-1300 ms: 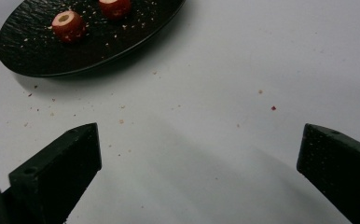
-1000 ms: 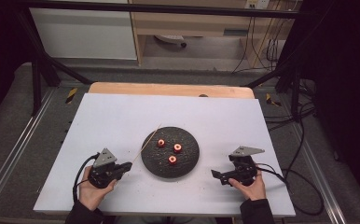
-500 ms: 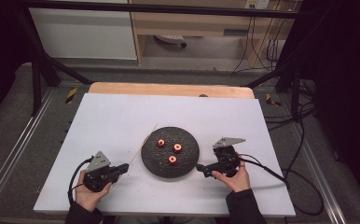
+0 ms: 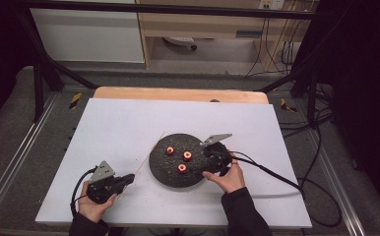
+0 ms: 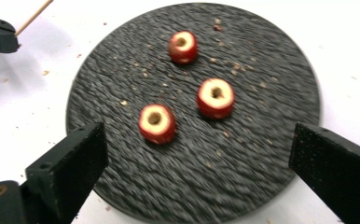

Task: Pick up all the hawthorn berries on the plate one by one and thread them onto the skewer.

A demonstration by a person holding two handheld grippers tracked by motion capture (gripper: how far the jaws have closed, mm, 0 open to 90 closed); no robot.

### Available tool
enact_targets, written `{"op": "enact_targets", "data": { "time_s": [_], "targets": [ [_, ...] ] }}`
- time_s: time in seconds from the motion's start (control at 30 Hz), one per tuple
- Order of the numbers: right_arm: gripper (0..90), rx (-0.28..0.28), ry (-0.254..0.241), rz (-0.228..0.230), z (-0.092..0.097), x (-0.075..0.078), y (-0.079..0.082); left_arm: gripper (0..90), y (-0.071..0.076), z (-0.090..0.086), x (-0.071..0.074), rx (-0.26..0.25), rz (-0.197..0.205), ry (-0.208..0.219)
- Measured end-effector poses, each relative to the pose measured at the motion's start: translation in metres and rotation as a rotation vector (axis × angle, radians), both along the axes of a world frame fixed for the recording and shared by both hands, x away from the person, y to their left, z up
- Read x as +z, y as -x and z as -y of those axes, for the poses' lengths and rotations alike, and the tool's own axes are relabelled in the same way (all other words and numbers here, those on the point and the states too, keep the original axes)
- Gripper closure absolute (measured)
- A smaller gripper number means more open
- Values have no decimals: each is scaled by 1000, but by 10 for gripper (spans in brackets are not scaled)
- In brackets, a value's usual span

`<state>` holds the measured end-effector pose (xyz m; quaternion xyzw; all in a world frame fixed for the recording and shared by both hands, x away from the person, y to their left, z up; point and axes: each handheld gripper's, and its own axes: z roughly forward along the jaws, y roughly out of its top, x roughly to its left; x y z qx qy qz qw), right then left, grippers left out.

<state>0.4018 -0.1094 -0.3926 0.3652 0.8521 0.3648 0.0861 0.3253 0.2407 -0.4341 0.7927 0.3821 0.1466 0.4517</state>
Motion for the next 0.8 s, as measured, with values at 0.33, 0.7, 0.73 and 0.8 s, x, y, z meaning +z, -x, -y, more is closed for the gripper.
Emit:
{"op": "enact_targets", "data": {
  "time_s": [0.33,0.7,0.73,0.8],
  "targets": [
    [251,84,115,-84,-36,0,-14,880,0,0,-1,2,2,-8],
    [439,115,162,-188,-53,-10,-26,881,0,1,-1,-5,-2,-12],
    [455,113,165,-196,-53,-11,-26,880,0,1,-1,-5,-1,-14],
    [487,118,168,-200,-54,-13,-27,881,0,1,-1,-5,-3,-15]
  ]
}}
